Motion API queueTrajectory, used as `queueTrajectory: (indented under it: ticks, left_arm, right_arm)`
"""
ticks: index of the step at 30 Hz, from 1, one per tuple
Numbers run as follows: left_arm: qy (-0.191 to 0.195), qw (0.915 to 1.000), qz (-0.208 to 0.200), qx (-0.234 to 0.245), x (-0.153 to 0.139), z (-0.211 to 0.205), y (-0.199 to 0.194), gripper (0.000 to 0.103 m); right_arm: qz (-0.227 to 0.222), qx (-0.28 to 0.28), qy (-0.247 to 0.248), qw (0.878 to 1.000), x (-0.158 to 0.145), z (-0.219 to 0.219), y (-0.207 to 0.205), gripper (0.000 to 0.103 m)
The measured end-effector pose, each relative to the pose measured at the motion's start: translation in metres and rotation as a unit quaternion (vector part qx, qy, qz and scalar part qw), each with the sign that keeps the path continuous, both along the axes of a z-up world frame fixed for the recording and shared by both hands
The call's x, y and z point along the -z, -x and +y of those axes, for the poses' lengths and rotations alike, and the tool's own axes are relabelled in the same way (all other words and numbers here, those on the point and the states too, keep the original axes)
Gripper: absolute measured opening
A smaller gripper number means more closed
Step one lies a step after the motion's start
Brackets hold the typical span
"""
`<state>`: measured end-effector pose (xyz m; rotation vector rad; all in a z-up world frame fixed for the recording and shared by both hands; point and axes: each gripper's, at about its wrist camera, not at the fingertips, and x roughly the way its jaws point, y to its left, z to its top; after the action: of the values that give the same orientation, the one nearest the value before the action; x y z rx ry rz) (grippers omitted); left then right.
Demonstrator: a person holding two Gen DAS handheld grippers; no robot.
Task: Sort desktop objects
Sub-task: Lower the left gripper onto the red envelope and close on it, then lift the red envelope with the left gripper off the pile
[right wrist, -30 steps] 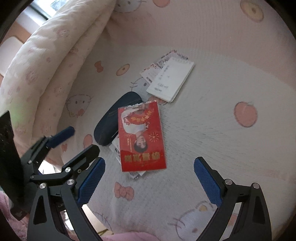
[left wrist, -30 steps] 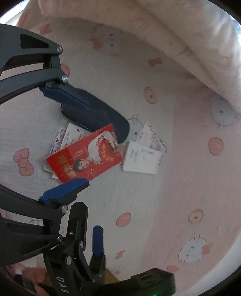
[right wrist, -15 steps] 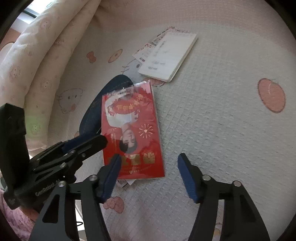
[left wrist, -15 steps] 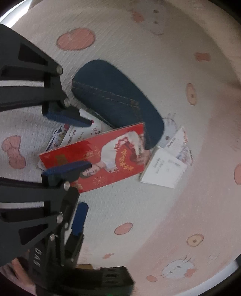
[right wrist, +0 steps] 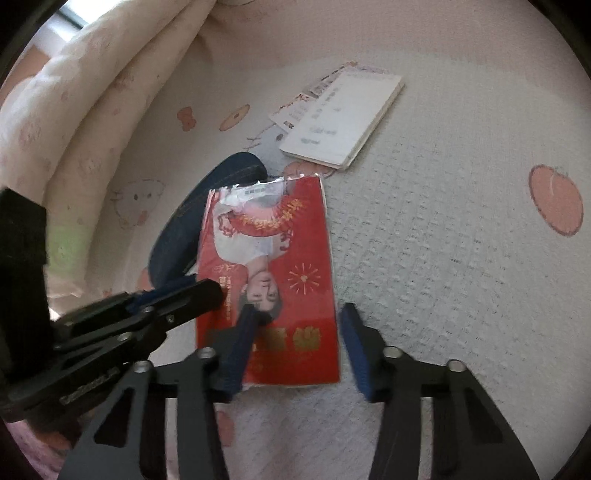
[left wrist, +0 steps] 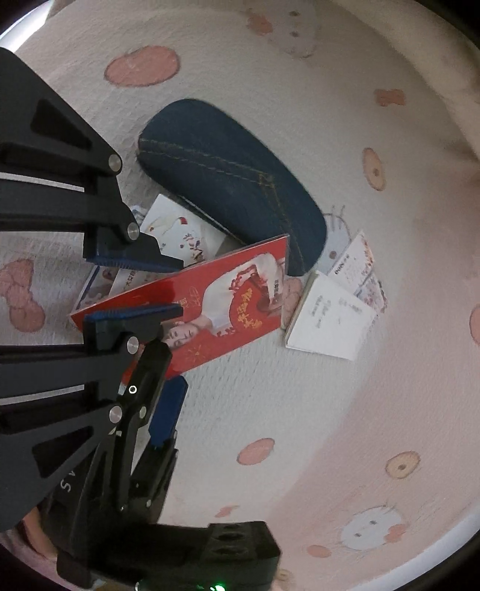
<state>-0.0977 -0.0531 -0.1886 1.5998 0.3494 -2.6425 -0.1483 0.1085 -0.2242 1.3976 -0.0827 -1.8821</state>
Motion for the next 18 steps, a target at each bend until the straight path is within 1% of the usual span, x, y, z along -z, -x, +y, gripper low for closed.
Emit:
queueTrajectory:
  ticks: [1, 2, 3, 5, 8, 13, 16, 18]
  left_arm:
    - [0.009, 0.9999, 0.002, 0.004, 0.000, 0.002, 0.000, 0.019]
    - [0.019, 0.9998, 0.004, 0.009, 0.000, 0.004, -0.001, 0.019]
    - [0.026, 0.9996, 0.006, 0.013, 0.000, 0.006, -0.001, 0.019]
    - [0.026, 0.9995, 0.006, 0.015, 0.001, 0.007, -0.001, 0.019]
    - [0.007, 0.9999, 0.003, 0.010, 0.003, 0.006, 0.000, 0.019]
    - [-0.030, 0.9994, -0.013, 0.013, 0.010, 0.018, 0.005, 0.019]
    - [-0.043, 0.9984, -0.016, 0.034, 0.012, 0.035, 0.008, 0.019]
    - [-0.048, 0.9972, -0.013, 0.057, 0.011, 0.054, 0.011, 0.019]
  right_arm:
    - [0.003, 0.000, 0.000, 1.000, 0.000, 0.000, 0.000, 0.038]
    - [0.006, 0.002, -0.002, 1.000, 0.000, 0.000, 0.000, 0.033]
    - [0.004, 0.004, -0.003, 1.000, 0.001, 0.000, 0.001, 0.031]
    - [-0.010, 0.014, 0.000, 1.000, 0.002, 0.003, 0.004, 0.024]
    - [-0.033, 0.029, 0.007, 0.999, 0.003, 0.004, 0.006, 0.022]
    - [-0.036, 0.038, -0.002, 0.999, -0.002, 0.022, -0.004, 0.022]
    - [-0.037, 0.054, -0.011, 0.998, -0.006, 0.041, -0.008, 0.022]
    - [-0.035, 0.071, -0.021, 0.997, -0.009, 0.057, -0.011, 0.022]
